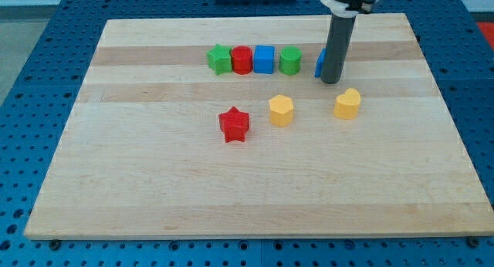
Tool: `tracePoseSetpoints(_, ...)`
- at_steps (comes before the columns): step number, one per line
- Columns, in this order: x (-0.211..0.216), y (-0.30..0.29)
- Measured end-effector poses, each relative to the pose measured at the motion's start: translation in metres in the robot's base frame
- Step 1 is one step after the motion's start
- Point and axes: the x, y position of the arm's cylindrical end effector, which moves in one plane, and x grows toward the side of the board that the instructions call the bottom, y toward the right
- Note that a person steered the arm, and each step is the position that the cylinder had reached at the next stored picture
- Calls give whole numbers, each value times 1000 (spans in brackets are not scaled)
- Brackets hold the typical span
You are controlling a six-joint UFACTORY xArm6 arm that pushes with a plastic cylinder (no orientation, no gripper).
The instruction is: Slide the blue triangle closer to the green circle
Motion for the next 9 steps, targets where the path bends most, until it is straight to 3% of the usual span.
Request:
tracePoseSetpoints(3, -11, 39)
tracePoseSetpoints(9, -14, 13)
